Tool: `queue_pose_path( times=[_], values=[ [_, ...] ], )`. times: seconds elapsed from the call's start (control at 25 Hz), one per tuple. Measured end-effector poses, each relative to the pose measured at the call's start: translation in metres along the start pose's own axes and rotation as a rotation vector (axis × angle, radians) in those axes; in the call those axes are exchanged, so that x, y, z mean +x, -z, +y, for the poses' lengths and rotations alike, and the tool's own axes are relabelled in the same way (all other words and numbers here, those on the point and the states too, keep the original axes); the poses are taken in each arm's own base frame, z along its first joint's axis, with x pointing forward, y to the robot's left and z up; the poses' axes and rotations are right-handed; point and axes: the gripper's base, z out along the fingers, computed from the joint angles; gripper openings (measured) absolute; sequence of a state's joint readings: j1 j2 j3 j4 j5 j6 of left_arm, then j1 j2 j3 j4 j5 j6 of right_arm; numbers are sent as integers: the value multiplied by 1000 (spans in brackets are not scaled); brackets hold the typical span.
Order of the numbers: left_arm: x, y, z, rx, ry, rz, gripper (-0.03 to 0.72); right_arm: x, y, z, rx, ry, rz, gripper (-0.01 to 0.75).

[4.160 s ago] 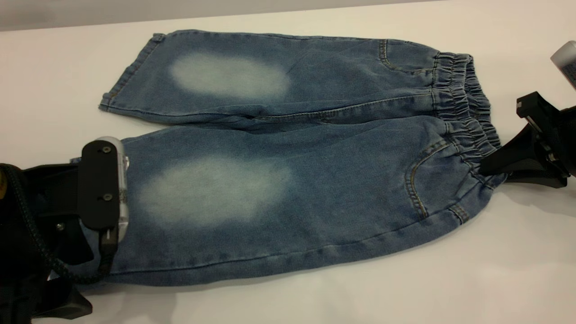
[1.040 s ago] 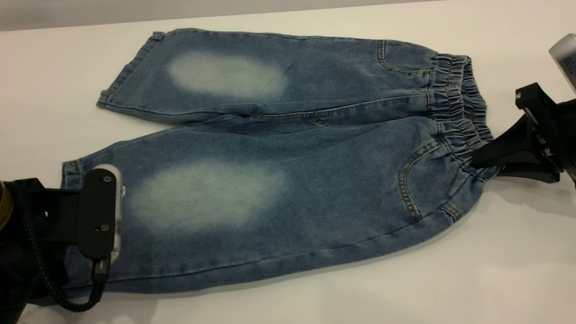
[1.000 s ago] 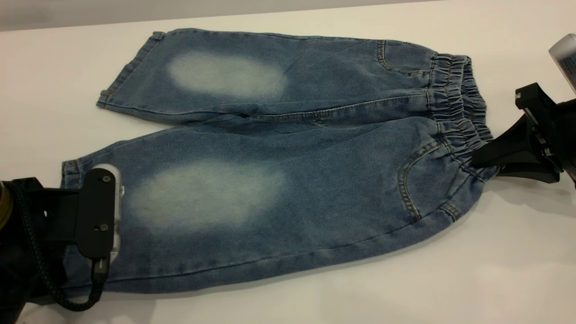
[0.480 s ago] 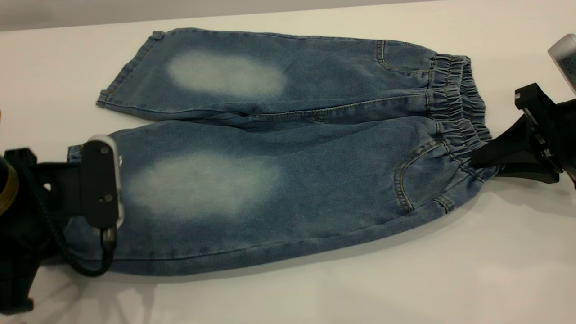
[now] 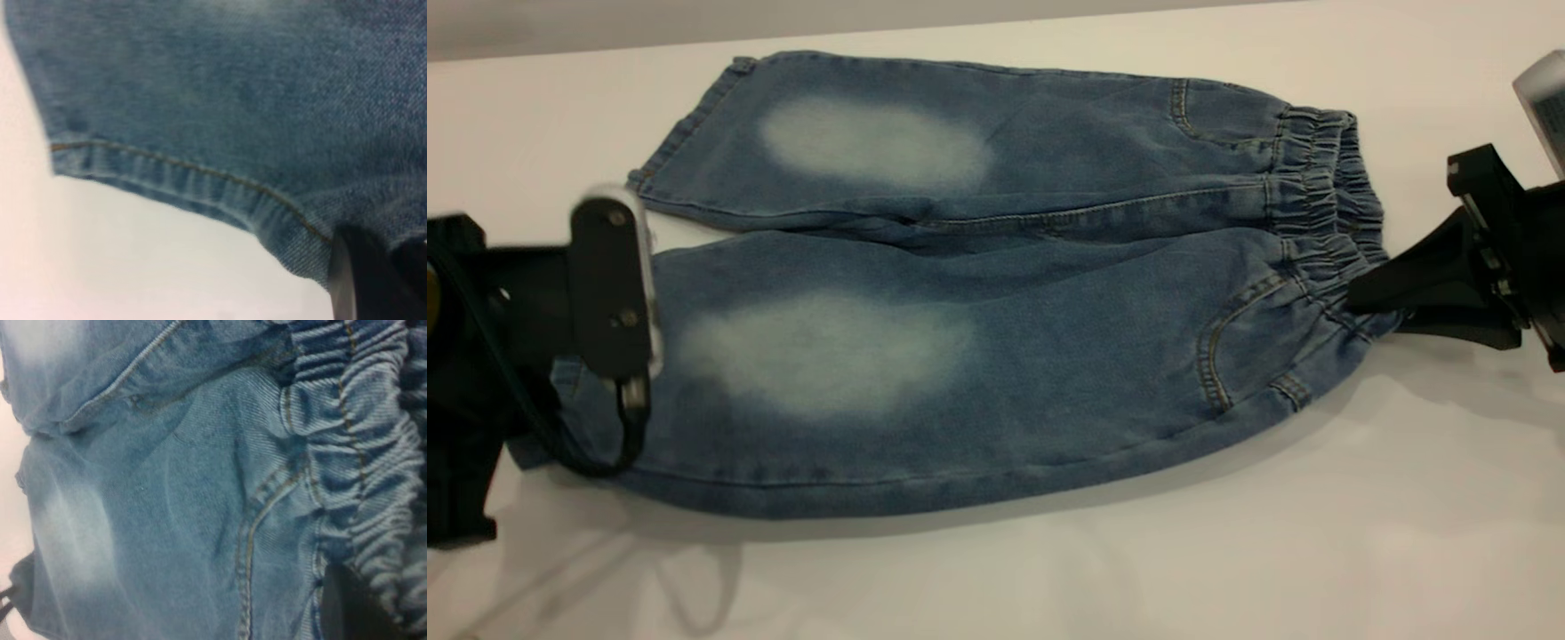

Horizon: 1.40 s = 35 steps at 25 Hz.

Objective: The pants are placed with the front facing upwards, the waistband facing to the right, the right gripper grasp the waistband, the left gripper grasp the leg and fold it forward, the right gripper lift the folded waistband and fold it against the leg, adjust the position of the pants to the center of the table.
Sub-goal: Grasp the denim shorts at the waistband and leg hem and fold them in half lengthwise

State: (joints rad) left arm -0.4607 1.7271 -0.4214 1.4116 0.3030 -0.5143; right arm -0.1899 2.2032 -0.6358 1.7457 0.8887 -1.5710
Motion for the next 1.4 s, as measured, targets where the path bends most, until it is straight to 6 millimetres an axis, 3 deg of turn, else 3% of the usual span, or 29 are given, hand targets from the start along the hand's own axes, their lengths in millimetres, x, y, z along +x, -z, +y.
queue_pose_path(
  times=[0.36, 0.64, 0.88, 1.12, 1.4],
  values=[
    [-1, 33, 18, -131, 44, -100, 59, 31, 24, -12, -52, -169, -9, 69],
    [3, 61, 31, -267, 22, -161, 59, 48, 50, -4, -162, -267, -79, 69],
    [-2, 73, 50, -398, 27, -190, 59, 44, 55, 9, -262, -236, -104, 69],
    [-18, 86, 80, -486, 168, -253, 59, 39, 56, 13, -306, -218, -115, 69],
    [-26, 77, 113, -520, 204, -217, 59, 12, 58, 13, -312, -136, -160, 69]
  ],
)
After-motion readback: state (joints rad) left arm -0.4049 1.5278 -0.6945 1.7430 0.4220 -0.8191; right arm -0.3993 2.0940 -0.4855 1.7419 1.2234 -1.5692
